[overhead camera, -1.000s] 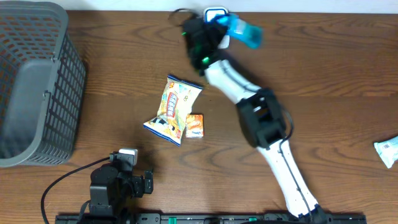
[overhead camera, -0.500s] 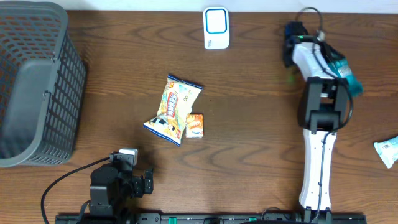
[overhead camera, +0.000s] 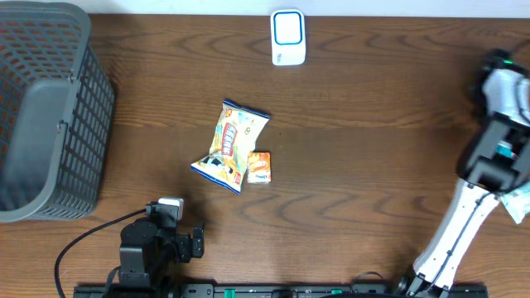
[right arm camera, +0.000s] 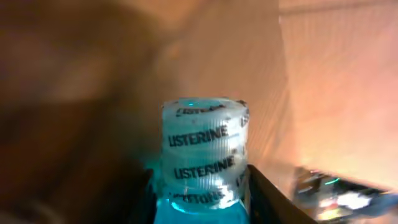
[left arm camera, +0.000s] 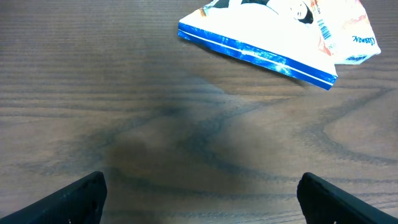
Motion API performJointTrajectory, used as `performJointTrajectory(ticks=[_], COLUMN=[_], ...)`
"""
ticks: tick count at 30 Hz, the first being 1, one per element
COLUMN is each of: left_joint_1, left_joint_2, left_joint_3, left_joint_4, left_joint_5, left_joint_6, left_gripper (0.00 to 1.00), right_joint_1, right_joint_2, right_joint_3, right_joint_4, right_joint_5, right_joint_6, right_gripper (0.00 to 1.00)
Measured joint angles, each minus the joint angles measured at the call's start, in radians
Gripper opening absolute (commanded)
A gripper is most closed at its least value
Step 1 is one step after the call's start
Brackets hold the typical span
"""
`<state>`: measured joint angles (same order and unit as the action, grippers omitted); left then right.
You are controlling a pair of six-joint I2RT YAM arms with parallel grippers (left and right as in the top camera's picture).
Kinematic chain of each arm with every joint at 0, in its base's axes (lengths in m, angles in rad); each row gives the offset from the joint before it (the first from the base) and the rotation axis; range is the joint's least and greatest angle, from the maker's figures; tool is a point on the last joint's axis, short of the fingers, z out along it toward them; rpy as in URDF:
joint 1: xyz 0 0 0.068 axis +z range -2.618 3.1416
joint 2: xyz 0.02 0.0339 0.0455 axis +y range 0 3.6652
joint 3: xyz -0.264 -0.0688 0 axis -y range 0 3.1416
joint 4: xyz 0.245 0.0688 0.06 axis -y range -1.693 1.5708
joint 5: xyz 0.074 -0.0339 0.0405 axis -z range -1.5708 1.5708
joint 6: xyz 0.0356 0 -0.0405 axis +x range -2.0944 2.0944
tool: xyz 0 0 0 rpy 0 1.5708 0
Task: Scan the item barcode
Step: 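Carry the bottle to the right table edge and release it, then reach the right gripper to the small orange packet and grasp it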
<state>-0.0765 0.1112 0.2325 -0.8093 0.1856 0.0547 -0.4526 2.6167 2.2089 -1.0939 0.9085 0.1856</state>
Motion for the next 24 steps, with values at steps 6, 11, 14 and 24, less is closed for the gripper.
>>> performJointTrajectory(ticks=[6,11,14,24], left_joint_1=[0.0,0.0,0.0,0.0], left_joint_2=[0.0,0.0,0.0,0.0], left_joint_3=[0.0,0.0,0.0,0.0], left_joint_4=[0.0,0.0,0.0,0.0], left_joint_5=[0.0,0.0,0.0,0.0], left_joint_6=[0.0,0.0,0.0,0.0], left_gripper=[0.98,0.98,0.98,0.98], right_joint_1=[-0.016,0.055,0.108,0.47], right_joint_2=[-0.174,-0.433,-0.584,-0.711], right_joint_3=[-0.002,-0.002,0.003,0.006], right_joint_4=[0.057,0.056,-0.008,-0.293], right_joint_5=[-0.216,-0.478,-0.699,-1.323], right_joint_6=[0.026,0.032,0.073,0.084], right_gripper=[0.99,0.99,0.99,0.99])
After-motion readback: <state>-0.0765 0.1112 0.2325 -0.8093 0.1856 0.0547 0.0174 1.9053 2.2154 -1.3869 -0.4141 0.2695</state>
